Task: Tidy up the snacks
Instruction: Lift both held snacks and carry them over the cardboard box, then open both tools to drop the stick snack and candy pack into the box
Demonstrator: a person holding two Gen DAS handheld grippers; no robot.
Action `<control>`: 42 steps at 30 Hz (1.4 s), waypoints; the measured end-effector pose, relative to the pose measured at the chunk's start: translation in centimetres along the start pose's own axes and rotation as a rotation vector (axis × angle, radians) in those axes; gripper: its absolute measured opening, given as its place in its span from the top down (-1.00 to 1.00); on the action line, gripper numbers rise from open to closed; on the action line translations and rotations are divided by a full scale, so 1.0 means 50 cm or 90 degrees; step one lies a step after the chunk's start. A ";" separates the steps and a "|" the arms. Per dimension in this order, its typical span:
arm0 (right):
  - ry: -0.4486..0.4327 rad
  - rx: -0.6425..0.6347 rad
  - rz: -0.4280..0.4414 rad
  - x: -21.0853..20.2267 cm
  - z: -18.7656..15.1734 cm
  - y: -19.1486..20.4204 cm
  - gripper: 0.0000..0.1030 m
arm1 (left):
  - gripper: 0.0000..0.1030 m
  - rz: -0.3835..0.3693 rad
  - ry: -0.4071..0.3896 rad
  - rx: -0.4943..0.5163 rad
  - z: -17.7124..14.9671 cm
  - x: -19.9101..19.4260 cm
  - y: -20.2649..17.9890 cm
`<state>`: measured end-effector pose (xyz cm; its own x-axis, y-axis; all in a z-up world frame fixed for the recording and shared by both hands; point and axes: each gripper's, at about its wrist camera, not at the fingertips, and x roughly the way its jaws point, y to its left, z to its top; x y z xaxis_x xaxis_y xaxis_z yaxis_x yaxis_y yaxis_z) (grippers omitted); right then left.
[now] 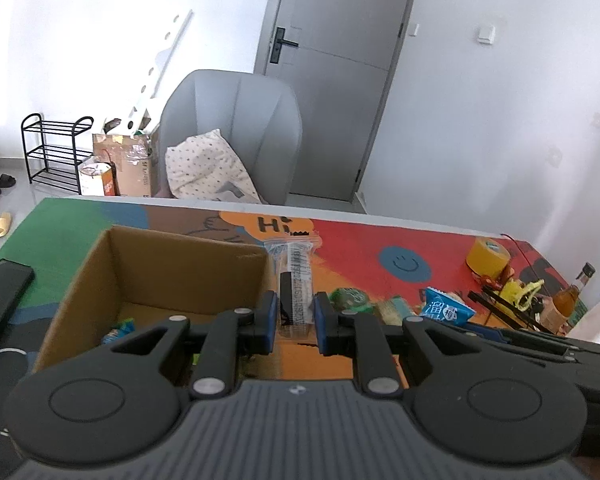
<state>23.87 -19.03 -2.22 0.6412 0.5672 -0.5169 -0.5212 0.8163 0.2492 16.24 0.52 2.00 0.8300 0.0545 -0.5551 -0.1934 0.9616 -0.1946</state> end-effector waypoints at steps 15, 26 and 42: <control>0.009 -0.031 0.038 0.043 0.014 0.084 0.48 | 0.64 0.050 -0.013 -0.057 0.011 -0.024 0.115; 0.018 -0.056 0.051 0.073 0.032 0.133 0.48 | 0.56 0.052 0.020 -0.094 0.017 0.013 0.185; 0.015 -0.071 0.081 0.120 0.061 0.190 0.07 | -0.03 0.074 0.033 -0.130 0.002 0.005 0.220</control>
<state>24.51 -7.53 -0.47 0.5529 0.6619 -0.5061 -0.6578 0.7196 0.2225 14.37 11.12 -0.18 0.7693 0.1422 -0.6228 -0.3916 0.8752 -0.2839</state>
